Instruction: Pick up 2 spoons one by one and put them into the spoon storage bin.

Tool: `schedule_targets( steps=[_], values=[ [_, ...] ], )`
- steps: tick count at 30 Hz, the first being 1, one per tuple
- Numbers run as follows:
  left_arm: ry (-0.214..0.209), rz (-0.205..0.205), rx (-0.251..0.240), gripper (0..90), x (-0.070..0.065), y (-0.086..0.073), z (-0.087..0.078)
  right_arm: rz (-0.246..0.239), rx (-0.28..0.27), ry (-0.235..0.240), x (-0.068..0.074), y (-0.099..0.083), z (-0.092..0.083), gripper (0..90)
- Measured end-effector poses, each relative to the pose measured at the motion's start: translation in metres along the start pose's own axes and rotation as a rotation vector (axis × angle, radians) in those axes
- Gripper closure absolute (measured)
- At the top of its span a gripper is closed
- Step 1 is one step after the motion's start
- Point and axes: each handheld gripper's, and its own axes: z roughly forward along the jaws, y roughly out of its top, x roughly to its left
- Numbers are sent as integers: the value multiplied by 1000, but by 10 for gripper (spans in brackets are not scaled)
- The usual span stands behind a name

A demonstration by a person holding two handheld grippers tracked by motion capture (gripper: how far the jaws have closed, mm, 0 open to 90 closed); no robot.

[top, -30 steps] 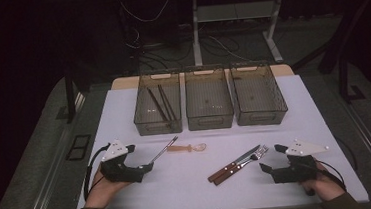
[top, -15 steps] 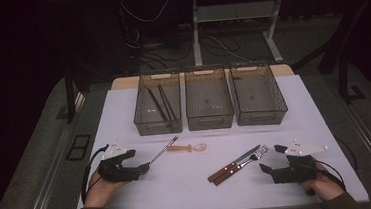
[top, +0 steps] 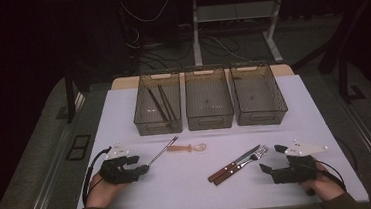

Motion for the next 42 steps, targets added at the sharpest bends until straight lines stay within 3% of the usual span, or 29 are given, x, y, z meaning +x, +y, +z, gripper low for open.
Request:
schedule_targets(
  steps=[8,17,27,37,42],
  values=[
    [19,30,57,483,-5,-1,3,-3,2,0,0,0,0,139],
    [15,50,79,564,-12,2,5,-4,3,-1,0,0,0,139],
    [33,15,94,666,-15,5,6,-8,6,-1,0,0,0,139],
    [44,17,93,777,-17,8,4,-8,6,1,0,0,-1,139],
    [50,-1,91,812,-19,11,4,-9,6,1,0,0,-1,139]
  ],
)
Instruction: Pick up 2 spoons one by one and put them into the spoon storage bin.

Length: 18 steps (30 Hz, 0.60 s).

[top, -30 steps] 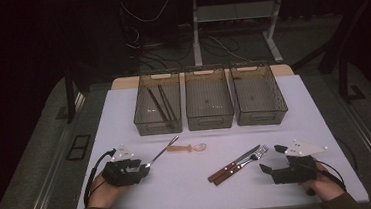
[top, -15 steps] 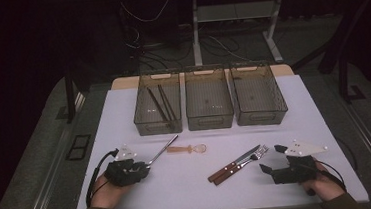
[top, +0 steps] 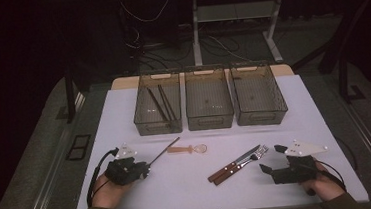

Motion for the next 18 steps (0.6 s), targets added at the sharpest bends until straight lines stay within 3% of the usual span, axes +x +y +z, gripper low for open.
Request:
schedule_targets(
  steps=[3,10,18],
  values=[
    [-3,8,1,847,-2,2,0,-2,-2,0,0,0,0,139],
    [-17,-22,-19,858,0,2,0,-4,-5,2,0,0,0,139],
    [7,-24,-62,859,1,6,-3,-2,-4,1,0,0,0,139]
  ],
)
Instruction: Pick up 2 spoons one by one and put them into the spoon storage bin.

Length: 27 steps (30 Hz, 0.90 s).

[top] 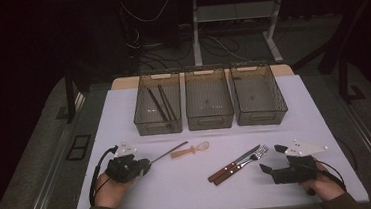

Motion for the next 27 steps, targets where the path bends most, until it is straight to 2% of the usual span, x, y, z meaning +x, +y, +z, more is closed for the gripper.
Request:
schedule_targets(
  steps=[8,13,16,27],
  values=[
    [4,21,-29,859,1,3,-5,1,-2,-6,0,0,0,139],
    [5,39,-44,858,1,6,-6,14,-52,-27,1,3,1,139],
    [2,48,-57,858,1,8,-7,17,-53,-25,2,4,5,139],
    [-48,59,-101,858,1,16,-8,20,-44,2,9,8,13,138]
  ],
)
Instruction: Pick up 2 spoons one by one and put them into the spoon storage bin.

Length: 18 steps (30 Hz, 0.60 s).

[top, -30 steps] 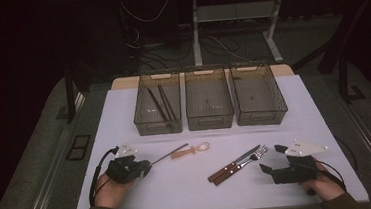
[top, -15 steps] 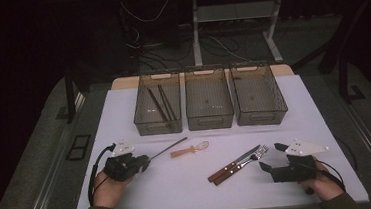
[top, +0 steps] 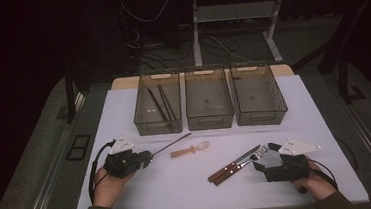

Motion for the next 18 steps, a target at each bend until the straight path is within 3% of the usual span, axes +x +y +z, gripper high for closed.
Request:
schedule_targets(
  steps=[11,18],
  values=[
    [-37,-17,-74,858,-1,13,2,8,-7,-6,-1,0,-1,138],
    [-45,-2,-98,858,-4,24,9,9,-8,-13,-2,0,-1,139]
  ],
)
